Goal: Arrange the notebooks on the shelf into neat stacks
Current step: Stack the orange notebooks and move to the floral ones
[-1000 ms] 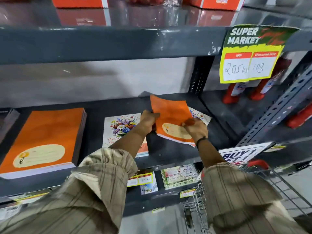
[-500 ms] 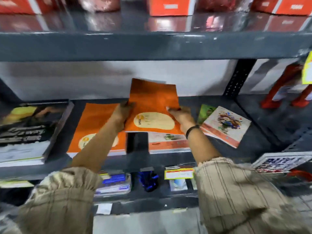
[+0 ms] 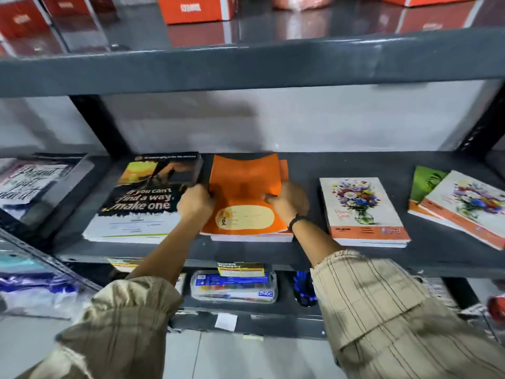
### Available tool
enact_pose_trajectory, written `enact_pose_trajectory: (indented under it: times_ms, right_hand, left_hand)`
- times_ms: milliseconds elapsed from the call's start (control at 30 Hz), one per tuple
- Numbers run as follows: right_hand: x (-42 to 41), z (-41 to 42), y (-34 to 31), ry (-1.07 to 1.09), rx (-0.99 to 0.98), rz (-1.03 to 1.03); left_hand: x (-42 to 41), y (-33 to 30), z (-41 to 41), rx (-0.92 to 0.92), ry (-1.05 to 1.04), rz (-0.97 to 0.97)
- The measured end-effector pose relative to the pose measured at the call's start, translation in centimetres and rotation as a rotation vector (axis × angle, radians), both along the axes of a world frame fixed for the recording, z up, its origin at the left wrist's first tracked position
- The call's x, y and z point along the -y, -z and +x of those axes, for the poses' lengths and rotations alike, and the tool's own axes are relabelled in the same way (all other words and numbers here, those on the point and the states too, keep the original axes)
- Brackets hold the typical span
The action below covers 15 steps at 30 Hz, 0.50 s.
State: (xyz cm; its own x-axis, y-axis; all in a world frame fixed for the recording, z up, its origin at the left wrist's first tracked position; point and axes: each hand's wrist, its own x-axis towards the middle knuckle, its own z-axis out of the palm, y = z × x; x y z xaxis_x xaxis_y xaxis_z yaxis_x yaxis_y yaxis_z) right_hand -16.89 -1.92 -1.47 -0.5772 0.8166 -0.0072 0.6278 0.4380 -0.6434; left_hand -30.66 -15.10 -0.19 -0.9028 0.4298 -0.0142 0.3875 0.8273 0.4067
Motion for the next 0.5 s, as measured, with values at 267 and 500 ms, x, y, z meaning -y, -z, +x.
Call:
enact_pose_trajectory:
  times_ms: [267, 500]
  right_hand:
    - [-5.3, 6.2, -1.4, 0.163, 0.040, 0.207]
    - [-15.6, 19.5, -2.3, 0.386, 0.163, 0.133]
  left_hand:
    - [-6.9, -1.5, 5.7, -0.339, 0.268, 0.116]
    - [-20.1, -0.6, 19.2, -0.125, 0.600, 0.201]
